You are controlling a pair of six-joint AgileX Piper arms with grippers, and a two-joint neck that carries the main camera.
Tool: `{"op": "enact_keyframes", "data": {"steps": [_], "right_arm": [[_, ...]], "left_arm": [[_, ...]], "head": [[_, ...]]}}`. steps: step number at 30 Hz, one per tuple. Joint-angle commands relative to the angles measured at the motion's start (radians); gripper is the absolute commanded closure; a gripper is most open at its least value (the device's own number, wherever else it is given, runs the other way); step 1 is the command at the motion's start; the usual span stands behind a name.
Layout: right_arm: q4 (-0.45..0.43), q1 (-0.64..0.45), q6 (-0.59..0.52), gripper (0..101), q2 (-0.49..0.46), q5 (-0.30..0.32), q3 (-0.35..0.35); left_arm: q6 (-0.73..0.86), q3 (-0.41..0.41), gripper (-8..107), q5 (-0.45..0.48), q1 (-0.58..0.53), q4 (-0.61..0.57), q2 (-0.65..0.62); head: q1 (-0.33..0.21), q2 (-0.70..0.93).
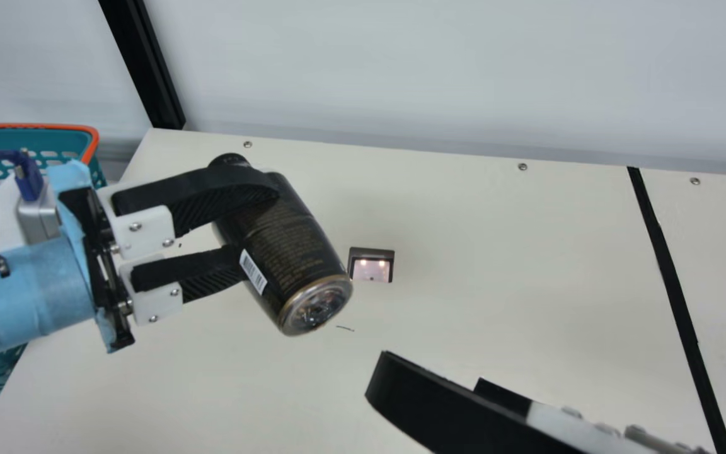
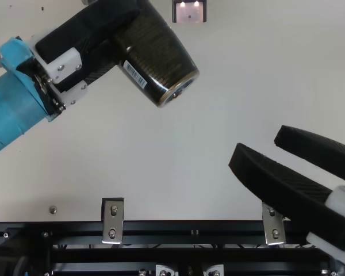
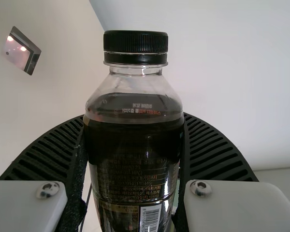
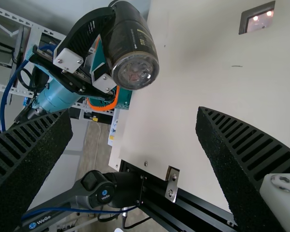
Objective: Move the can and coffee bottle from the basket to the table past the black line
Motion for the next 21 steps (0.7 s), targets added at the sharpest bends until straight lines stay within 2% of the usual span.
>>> {"op": "enact_keyframes", "data": {"steps": [1,6,12,21], "right_arm": [[0.000,0.000,0.000,0,0.000,0.000,0.000],[0.053,-0.016,-0.026,0,0.028,-0.009,0.000],[0.161,-0.079,-0.122,0,0.144,0.002,-0.032],[0.269,-0.280,-0.290,0,0.377,0.127,-0.135]], "left_arm": [[0.000,0.000,89,0.000,0.000,0.000,0.000],[0.000,0.000,89,0.000,0.000,0.000,0.000],[0.000,0.000,89,0.000,0.000,0.000,0.000],[0.000,0.000,89,0.000,0.000,0.000,0.000]], "head": [[-0.007,0.010],[-0.007,0.010],[-0.007,0.010],[-0.007,0.010]]}}
